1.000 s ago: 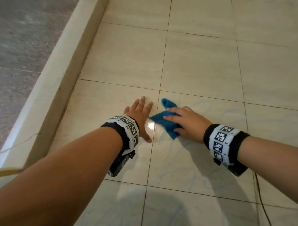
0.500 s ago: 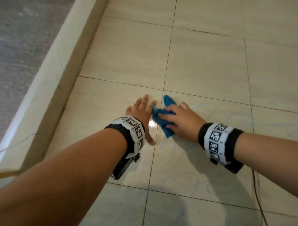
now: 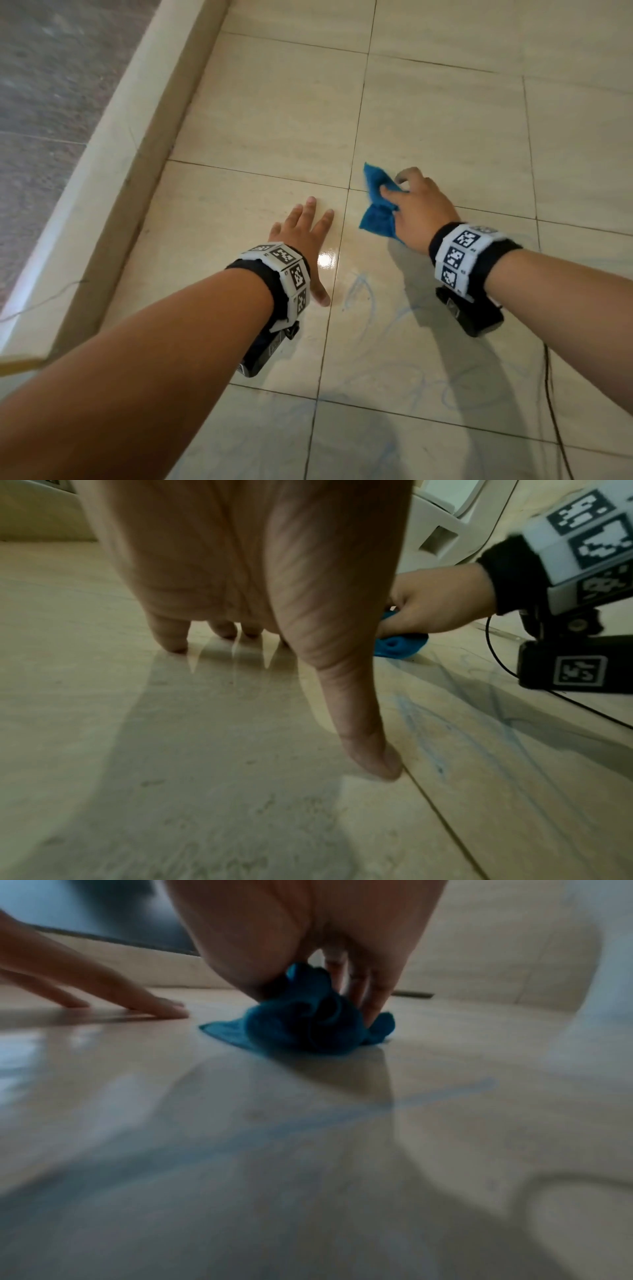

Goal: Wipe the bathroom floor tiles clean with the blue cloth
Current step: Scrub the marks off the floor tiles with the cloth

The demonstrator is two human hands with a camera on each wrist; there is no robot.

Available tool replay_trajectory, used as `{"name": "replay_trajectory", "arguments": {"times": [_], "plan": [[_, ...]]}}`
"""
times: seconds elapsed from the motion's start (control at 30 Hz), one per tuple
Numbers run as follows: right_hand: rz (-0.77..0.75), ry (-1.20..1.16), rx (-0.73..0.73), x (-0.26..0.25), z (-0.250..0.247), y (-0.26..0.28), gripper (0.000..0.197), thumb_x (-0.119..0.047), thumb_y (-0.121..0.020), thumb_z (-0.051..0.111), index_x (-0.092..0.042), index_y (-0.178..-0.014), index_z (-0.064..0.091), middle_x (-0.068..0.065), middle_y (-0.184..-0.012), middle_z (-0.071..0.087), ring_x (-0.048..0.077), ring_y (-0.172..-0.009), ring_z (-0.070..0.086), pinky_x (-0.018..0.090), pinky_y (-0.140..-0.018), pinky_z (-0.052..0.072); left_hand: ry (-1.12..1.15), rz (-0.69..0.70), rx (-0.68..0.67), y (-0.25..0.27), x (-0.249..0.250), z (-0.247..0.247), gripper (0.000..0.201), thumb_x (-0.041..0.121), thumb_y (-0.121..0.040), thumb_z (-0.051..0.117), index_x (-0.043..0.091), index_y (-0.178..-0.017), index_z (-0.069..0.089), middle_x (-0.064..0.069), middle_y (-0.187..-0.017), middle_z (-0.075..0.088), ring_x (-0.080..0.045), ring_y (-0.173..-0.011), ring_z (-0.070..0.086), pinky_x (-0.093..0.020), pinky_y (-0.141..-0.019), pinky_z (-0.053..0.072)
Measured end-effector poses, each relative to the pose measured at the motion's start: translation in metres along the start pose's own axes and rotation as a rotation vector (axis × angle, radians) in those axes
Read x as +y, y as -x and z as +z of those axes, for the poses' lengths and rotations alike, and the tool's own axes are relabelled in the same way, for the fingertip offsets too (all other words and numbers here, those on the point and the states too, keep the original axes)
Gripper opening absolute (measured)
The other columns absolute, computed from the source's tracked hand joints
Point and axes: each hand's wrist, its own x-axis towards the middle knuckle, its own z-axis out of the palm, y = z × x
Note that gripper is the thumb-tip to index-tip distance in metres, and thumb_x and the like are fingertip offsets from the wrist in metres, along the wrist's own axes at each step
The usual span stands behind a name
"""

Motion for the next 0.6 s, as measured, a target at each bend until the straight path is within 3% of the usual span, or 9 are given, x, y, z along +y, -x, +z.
{"name": "replay_trajectory", "arguments": {"times": [0.17, 0.23, 0.3, 0.37, 0.43, 0.5, 0.6], "plan": [[-0.395, 0.077, -0.135, -0.024, 0.011, 0.032, 0.051, -0.009, -0.086, 0.057, -0.018, -0.135, 0.045, 0.006, -0.121, 0.046, 0.028, -0.099, 0.045, 0.036, -0.076, 0.041, -0.014, -0.004, -0.006, -0.001, 0.000, -0.001, 0.144, 0.052, -0.058, 0.086, 0.024, -0.151, -0.020, -0.006, -0.155, -0.033, -0.026, -0.146, -0.019, -0.047, -0.119, 0.005], [-0.230, 0.123, -0.100, -0.009, 0.004, 0.007, 0.054, -0.009, -0.087, 0.055, -0.020, -0.138, 0.040, 0.005, -0.122, 0.042, 0.026, -0.102, 0.043, 0.033, -0.075, 0.039, 0.004, -0.009, -0.010, 0.000, 0.001, -0.001, 0.145, 0.051, -0.058, 0.087, 0.025, -0.150, -0.022, -0.005, -0.155, -0.033, -0.025, -0.146, -0.020, -0.046, -0.119, 0.004], [-0.024, 0.095, -0.063, -0.004, -0.004, -0.006, 0.053, -0.014, -0.089, 0.051, -0.018, -0.140, 0.038, 0.005, -0.125, 0.041, 0.027, -0.108, 0.041, 0.034, -0.083, 0.040, 0.001, -0.013, -0.001, 0.000, 0.001, -0.001, 0.145, 0.050, -0.057, 0.087, 0.026, -0.149, -0.022, -0.005, -0.155, -0.033, -0.025, -0.146, -0.019, -0.045, -0.119, 0.004], [-0.055, 0.129, -0.070, -0.017, -0.003, 0.003, 0.050, -0.029, -0.091, 0.046, -0.015, -0.139, 0.039, 0.005, -0.128, 0.042, 0.027, -0.114, 0.039, 0.037, -0.093, 0.038, 0.002, -0.009, 0.001, 0.000, 0.001, 0.000, 0.145, 0.051, -0.057, 0.087, 0.026, -0.149, -0.022, -0.005, -0.155, -0.033, -0.025, -0.146, -0.019, -0.045, -0.120, 0.004], [-0.205, 0.154, -0.062, -0.030, 0.006, 0.022, 0.052, -0.041, -0.092, 0.039, -0.017, -0.139, 0.040, 0.002, -0.129, 0.045, 0.025, -0.118, 0.037, 0.038, -0.097, 0.033, -0.008, -0.005, 0.007, 0.000, 0.001, 0.000, 0.145, 0.053, -0.057, 0.086, 0.026, -0.149, -0.023, -0.005, -0.155, -0.033, -0.025, -0.146, -0.019, -0.045, -0.119, 0.005], [-0.250, 0.177, -0.062, -0.023, 0.005, 0.021, 0.047, -0.040, -0.095, 0.037, -0.022, -0.138, 0.042, 0.000, -0.128, 0.046, 0.024, -0.117, 0.038, 0.039, -0.095, 0.033, -0.009, -0.005, 0.003, 0.000, 0.001, -0.001, 0.145, 0.053, -0.057, 0.086, 0.026, -0.149, -0.023, -0.005, -0.155, -0.032, -0.025, -0.146, -0.019, -0.046, -0.119, 0.005], [-0.020, 0.044, -0.020, -0.004, 0.000, -0.001, 0.040, -0.024, -0.096, 0.043, -0.023, -0.136, 0.046, 0.001, -0.122, 0.046, 0.025, -0.112, 0.037, 0.037, -0.092, 0.040, 0.002, -0.009, 0.004, 0.001, 0.001, -0.001, 0.145, 0.050, -0.058, 0.087, 0.026, -0.149, -0.023, -0.005, -0.155, -0.033, -0.025, -0.146, -0.019, -0.046, -0.119, 0.004]]}}
